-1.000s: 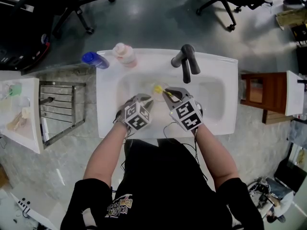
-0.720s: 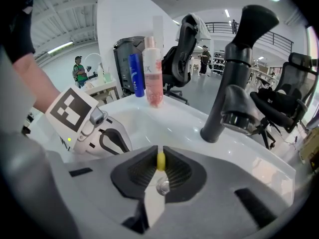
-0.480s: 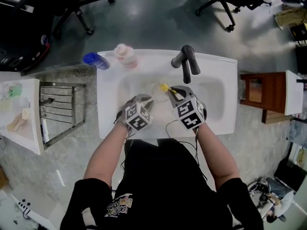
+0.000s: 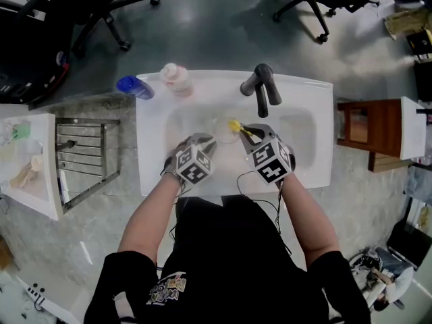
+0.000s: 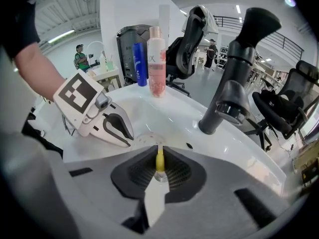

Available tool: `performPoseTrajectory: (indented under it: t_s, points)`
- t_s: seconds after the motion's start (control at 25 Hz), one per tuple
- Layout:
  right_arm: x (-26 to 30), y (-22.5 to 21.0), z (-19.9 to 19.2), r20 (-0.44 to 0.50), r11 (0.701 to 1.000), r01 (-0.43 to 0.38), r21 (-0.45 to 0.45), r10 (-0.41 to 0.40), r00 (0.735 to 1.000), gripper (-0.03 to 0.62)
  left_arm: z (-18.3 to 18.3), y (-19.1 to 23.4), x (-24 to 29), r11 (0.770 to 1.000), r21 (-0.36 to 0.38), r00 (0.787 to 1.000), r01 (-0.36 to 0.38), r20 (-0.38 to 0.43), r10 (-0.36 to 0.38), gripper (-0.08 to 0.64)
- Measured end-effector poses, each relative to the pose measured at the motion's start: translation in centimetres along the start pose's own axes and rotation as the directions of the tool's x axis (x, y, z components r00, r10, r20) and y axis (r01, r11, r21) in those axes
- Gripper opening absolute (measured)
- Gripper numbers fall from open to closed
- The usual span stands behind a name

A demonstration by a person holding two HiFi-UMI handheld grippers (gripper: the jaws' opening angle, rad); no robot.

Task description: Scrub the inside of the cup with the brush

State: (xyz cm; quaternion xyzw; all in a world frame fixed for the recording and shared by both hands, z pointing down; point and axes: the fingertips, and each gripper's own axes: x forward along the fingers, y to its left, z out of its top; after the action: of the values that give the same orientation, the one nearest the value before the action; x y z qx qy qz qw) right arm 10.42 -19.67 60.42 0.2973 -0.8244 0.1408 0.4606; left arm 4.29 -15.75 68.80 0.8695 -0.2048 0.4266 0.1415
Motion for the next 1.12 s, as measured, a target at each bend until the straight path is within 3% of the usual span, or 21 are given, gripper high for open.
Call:
performPoseTrajectory:
  t_s: [0.48, 0.68, 0.96, 1.12]
  points:
    - [-0.1, 2.9, -1.0, -0.092, 0.991, -0.112, -0.071, 0.105, 0.990, 0.037, 0.0, 0.0, 0.0, 1.000, -0.005, 1.000, 0.002, -0.005, -0.002, 0.046]
    - [0.7, 4.5, -0.6, -0.070, 0.986, -0.168, -0.024, 0.166, 0.984, 0.037, -0.2, 0.1, 0.0, 1.000, -0.009, 1.000, 0.001, -0.007, -0.001, 0.046]
    - [2.1, 4.4, 0.1, 0.020, 0.977, -0.181, 0.109, 0.180, 0.983, 0.037, -0.1, 0.0, 0.0, 1.000, -0.013, 1.000, 0.000, -0.003, 0.000, 0.046]
    - [2.7, 4.2, 0.8, 0.044, 0.979, -0.168, 0.117, 0.164, 0.985, 0.037, -0.2, 0.1, 0.0, 1.000, -0.014, 1.000, 0.004, -0.003, -0.004, 0.046]
